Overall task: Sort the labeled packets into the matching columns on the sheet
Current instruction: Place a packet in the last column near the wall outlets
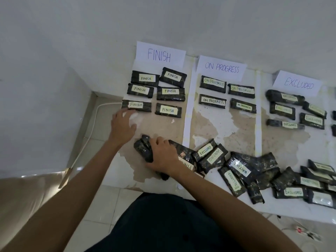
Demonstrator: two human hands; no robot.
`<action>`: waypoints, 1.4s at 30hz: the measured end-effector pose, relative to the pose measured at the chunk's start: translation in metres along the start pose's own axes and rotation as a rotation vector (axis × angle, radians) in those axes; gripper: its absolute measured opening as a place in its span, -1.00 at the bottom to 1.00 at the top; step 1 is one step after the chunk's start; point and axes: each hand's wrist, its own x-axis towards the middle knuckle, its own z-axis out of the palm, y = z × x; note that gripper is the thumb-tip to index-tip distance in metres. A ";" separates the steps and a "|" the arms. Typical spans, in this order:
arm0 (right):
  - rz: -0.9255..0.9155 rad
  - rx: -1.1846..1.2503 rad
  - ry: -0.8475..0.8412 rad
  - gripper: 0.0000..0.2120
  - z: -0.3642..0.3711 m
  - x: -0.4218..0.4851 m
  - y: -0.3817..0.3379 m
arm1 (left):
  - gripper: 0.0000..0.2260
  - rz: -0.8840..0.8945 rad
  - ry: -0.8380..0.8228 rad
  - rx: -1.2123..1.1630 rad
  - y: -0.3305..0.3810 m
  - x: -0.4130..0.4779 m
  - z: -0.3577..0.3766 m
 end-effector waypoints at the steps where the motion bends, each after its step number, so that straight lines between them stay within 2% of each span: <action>1: 0.001 -0.049 0.016 -0.21 0.004 0.001 -0.003 | -0.54 -0.051 -0.010 -0.042 0.002 -0.012 0.002; 5: 0.041 -0.064 0.059 -0.21 0.013 0.003 -0.010 | -0.58 -0.209 -0.031 -0.148 0.005 -0.055 0.009; 8: 0.065 0.071 0.066 -0.19 0.008 0.004 -0.010 | -0.56 -0.254 -0.030 -0.211 0.004 -0.080 0.011; 11: 0.221 0.588 -0.037 -0.16 -0.009 0.004 -0.002 | -0.53 -0.356 -0.063 -0.382 0.013 -0.099 0.005; 13: 0.322 0.992 -0.135 -0.29 -0.024 0.000 0.005 | -0.48 -0.409 -0.175 -0.575 0.028 -0.109 -0.003; 16: 0.331 1.507 -0.246 -0.54 -0.037 -0.012 0.012 | -0.46 -0.293 -0.339 -0.645 0.055 -0.123 -0.005; 18: 0.283 1.749 -0.266 -0.58 -0.037 -0.021 0.019 | -0.45 -0.252 -0.320 -0.619 0.067 -0.126 -0.004; 20: 0.272 1.843 -0.243 -0.58 -0.036 -0.030 0.025 | -0.39 -0.228 -0.307 -0.586 0.075 -0.123 0.000; 23: 0.316 1.848 -0.172 -0.57 -0.033 -0.039 0.034 | -0.27 -0.211 -0.320 -0.497 0.080 -0.117 0.006; 26: 0.356 1.813 -0.126 -0.65 -0.039 -0.048 0.047 | -0.21 -0.149 -0.306 -0.383 0.091 -0.114 0.009; 28: 0.394 1.681 -0.058 -0.65 -0.046 -0.055 0.060 | -0.21 -0.085 -0.276 -0.288 0.101 -0.111 0.007; 31: 0.488 1.397 0.078 -0.48 -0.058 -0.071 0.088 | -0.25 0.034 -0.252 -0.139 0.117 -0.105 0.006; 34: 0.467 1.078 0.153 -0.41 -0.076 -0.103 0.119 | -0.26 0.155 -0.239 0.000 0.141 -0.099 0.009; 42: 0.419 0.578 0.319 -0.39 -0.078 -0.194 0.226 | -0.25 0.367 -0.259 0.031 0.242 -0.101 0.055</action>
